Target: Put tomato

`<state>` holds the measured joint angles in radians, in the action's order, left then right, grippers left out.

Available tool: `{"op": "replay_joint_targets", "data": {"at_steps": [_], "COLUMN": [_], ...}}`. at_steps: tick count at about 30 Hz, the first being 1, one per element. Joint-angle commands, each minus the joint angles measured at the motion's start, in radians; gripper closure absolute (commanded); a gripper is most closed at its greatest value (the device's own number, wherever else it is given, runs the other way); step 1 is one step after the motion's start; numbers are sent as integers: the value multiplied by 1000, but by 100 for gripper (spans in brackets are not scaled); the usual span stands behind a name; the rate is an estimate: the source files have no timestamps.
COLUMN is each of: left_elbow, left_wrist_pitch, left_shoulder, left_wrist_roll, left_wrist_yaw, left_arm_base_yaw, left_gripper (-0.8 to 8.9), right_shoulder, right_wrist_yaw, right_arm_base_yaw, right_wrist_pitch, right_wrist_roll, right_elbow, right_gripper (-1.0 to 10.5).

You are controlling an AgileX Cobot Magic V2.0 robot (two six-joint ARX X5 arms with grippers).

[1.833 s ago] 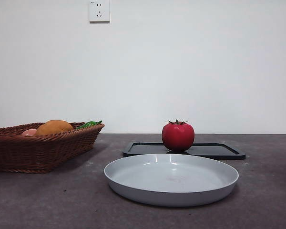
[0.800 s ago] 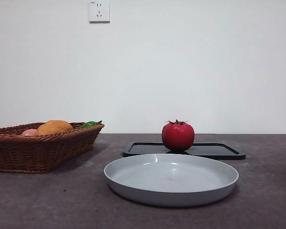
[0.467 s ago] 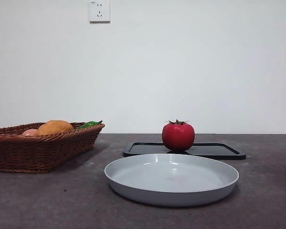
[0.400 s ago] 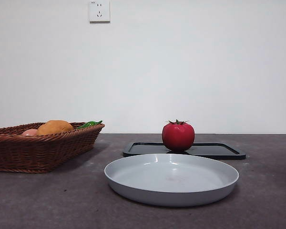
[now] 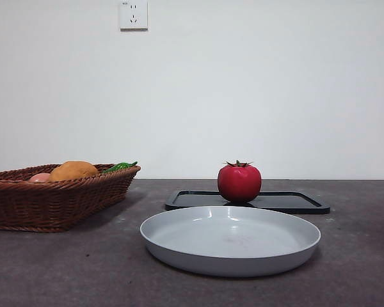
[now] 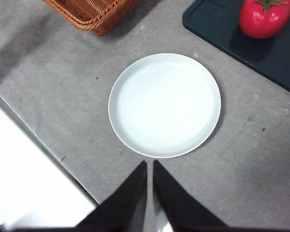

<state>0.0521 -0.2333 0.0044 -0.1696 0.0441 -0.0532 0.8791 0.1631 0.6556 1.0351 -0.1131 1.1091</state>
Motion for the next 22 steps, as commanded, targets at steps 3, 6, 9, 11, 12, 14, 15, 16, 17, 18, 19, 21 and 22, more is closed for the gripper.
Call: {"op": "replay_joint_targets", "data": {"at_steps": [3, 6, 9, 11, 12, 14, 15, 16, 17, 18, 19, 21, 22], "left_elbow": [-20, -20, -20, -20, -20, -20, -20, -20, -20, -20, -20, -20, -20], "left_wrist_pitch": [-8, -8, -8, -8, -8, -7, -7, -7, -7, -7, -7, -7, -7], "left_shoulder": [-2, -2, -2, -1, -1, -1, -1, -1, -1, -1, -1, -1, -1], "left_wrist_roll": [6, 6, 6, 6, 6, 6, 6, 6, 6, 6, 6, 6, 6], "left_wrist_yaw": [0, 0, 0, 0, 0, 0, 0, 0, 0, 0, 0, 0, 0], "left_arm_base_yaw": [-3, -3, -3, -3, -3, -3, -3, -3, -3, -3, -3, -3, -3], "left_gripper": [806, 806, 806, 806, 806, 806, 806, 806, 806, 806, 806, 806, 806], "right_shoulder": [6, -18, -61, -110, -135, -202, -230, -266, -303, -339, -373, -442, -477], "right_wrist_yaw": [0, -23, -26, 5, 21, 18, 14, 9, 0, -14, -23, -38, -38], "right_arm_base_yaw": [8, -39, -148, -243, -281, -361, -391, -427, -462, -493, -521, -574, -601], "right_wrist_pitch": [-10, -40, -157, -298, -355, -472, -513, -562, -610, -658, -702, -784, -823], "right_wrist_roll": [-10, 45, 54, 35, 31, 27, 31, 41, 51, 55, 61, 62, 63], "right_elbow": [9, 9, -7, -53, -80, -159, -197, -248, -301, -355, -406, -509, -560], "right_gripper": [937, 937, 937, 937, 937, 937, 937, 937, 937, 937, 937, 937, 937]}}
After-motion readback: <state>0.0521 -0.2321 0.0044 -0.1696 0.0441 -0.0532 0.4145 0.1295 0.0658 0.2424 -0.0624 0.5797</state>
